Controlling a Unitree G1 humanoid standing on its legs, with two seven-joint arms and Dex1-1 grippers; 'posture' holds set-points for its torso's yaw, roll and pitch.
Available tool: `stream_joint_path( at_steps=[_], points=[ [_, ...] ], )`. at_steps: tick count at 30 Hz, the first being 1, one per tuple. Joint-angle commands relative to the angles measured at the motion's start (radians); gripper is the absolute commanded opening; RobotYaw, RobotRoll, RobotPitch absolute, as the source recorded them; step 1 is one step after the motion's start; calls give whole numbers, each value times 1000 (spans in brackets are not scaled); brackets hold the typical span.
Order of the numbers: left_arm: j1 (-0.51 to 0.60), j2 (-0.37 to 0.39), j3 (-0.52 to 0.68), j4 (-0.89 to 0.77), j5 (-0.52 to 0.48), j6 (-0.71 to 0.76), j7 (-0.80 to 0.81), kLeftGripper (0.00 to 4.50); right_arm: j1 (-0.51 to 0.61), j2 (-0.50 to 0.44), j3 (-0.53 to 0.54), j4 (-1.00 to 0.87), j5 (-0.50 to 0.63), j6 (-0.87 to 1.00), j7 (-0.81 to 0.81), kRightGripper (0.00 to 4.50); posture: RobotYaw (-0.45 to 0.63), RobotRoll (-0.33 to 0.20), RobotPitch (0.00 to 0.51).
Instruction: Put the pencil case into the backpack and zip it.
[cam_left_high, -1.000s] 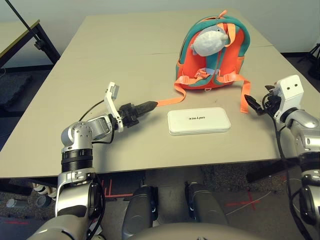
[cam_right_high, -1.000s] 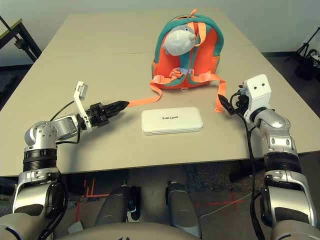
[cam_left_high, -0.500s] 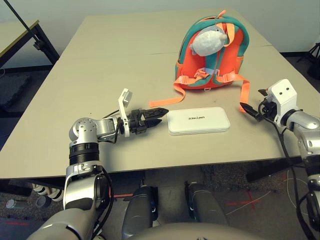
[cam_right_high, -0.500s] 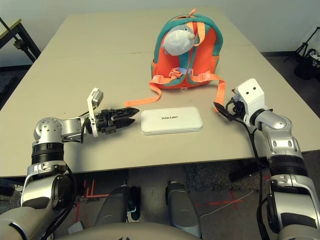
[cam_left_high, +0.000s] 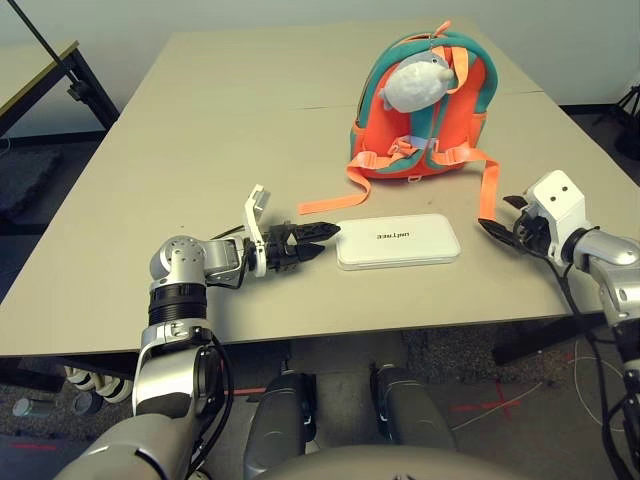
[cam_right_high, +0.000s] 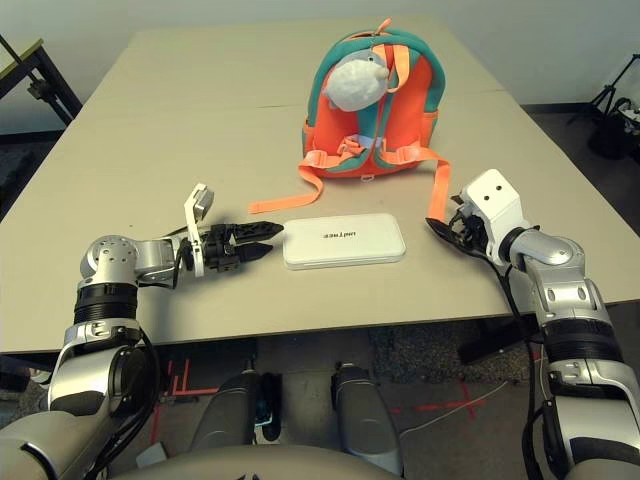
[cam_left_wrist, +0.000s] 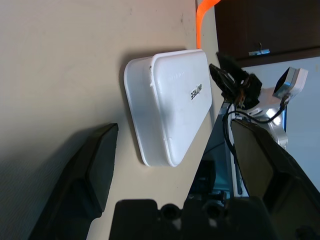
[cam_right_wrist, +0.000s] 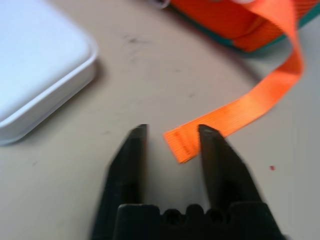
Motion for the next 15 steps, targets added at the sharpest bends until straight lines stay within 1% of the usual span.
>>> stream_joint_path(
  at_steps=[1, 2, 15],
  points=[
    [-1, -6, -13, 27, 35, -10, 16, 4500, 16, -4, 18, -36, 6, 32, 32, 329, -216, 0, 102],
    [-1, -7, -13, 26, 36, -9, 15, 4500, 19, -3, 20, -44, 7, 39, 39, 32, -215, 0, 102],
    [13, -25, -15, 2, 47, -5, 26, 4500, 29, 66, 68, -116, 13, 91, 74, 32, -211, 0, 104]
  ],
)
